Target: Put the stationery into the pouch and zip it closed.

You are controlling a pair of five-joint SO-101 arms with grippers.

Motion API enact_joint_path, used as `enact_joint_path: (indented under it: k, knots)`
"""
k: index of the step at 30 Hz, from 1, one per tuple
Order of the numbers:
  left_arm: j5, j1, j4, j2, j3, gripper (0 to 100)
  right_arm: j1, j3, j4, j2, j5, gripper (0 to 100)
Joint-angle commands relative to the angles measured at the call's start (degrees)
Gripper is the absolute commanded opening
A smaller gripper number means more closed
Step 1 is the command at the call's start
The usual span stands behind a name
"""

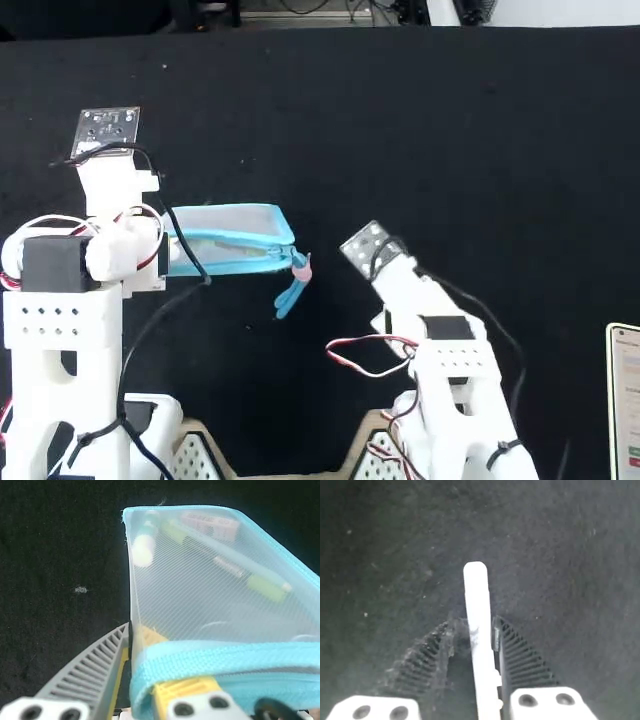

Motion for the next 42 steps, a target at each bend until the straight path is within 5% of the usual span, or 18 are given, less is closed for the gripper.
enact_joint_path:
  k: [1, 9, 18, 30, 35, 42]
  knots:
    - [-0.09, -1.45, -0.18, 0.44, 0.31, 3, -0.88, -6.20, 2.46, -1.54, -10.11, 15.7]
    - [-0.09, -4.70, -0.26, 0.44, 0.22, 3, -0.97, -23.43, 18.29, 5.93, -11.69, 17.7]
    - [-0.09, -4.26, -0.18, 0.44, 0.48, 3, -6.24, -24.92, 11.34, 19.82, -12.13, 17.6]
    - [0.00, -4.26, -0.18, 0.44, 0.48, 3, -2.90, -25.36, -0.09, 32.48, -11.60, 17.6]
    - [0.00, -4.26, -0.18, 0.44, 0.40, 3, -2.64, -25.54, 0.00, 35.38, -6.24, 1.8]
    - [0.00, -4.26, -0.18, 0.44, 0.57, 3, -2.55, -31.43, 7.30, 34.86, -6.15, 1.1]
